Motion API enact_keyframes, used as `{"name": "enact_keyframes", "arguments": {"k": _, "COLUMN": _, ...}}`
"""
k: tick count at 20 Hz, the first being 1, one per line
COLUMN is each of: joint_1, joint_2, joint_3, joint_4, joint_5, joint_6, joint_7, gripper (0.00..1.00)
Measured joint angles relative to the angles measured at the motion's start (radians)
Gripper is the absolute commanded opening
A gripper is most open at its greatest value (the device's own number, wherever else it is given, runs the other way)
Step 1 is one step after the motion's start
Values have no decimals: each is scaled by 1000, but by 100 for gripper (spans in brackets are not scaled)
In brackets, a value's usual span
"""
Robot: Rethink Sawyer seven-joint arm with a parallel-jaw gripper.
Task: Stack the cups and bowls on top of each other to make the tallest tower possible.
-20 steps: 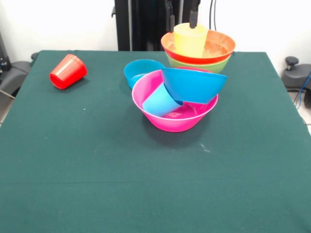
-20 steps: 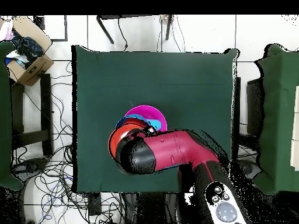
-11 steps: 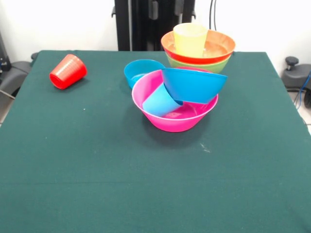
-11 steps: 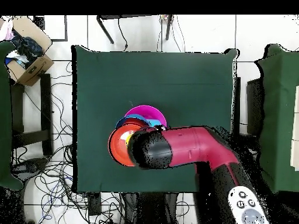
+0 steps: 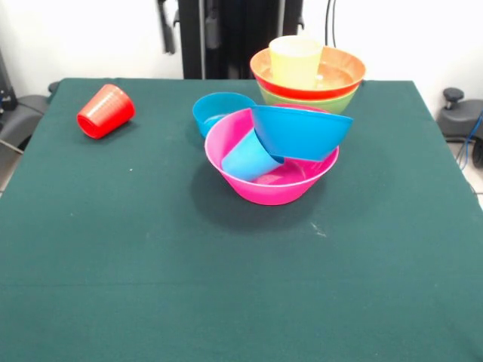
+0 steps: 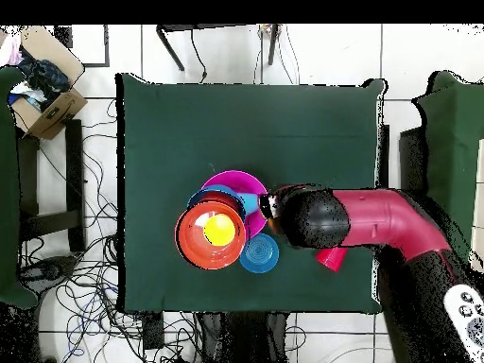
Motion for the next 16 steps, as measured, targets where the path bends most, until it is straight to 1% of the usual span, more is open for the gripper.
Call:
{"name": "enact_keyframes", "arguments": {"k": 1, "joint_1": -19, "joint_2": 31, "joint_3": 8, "joint_4": -22, "joint_5": -24, "joint_6": 0, "joint_7": -1, "gripper": 100}}
{"name": "enact_keyframes", "arguments": {"k": 4, "joint_1": -43, "joint_2": 84, "joint_3": 17, "joint_4": -55, "joint_5": -67, "joint_6": 0, "joint_7": -2, "gripper": 100}}
{"name": "enact_keyframes", "arguments": {"k": 7, "joint_1": -56, "joint_2": 146, "joint_3": 19, "joint_4": -86, "joint_5": -125, "joint_6": -1, "joint_7": -2, "gripper": 100}}
{"name": "enact_keyframes", "arguments": {"k": 8, "joint_1": -56, "joint_2": 162, "joint_3": 19, "joint_4": -93, "joint_5": -143, "joint_6": -3, "joint_7": -2, "gripper": 100}}
{"name": "enact_keyframes", "arguments": {"k": 9, "joint_1": -52, "joint_2": 199, "joint_3": 19, "joint_4": -105, "joint_5": -191, "joint_6": -11, "joint_7": -2, "gripper": 100}}
{"name": "enact_keyframes", "arguments": {"k": 16, "joint_1": -20, "joint_2": 283, "joint_3": 11, "joint_4": -114, "joint_5": -346, "joint_6": -69, "joint_7": -2, "gripper": 100}}
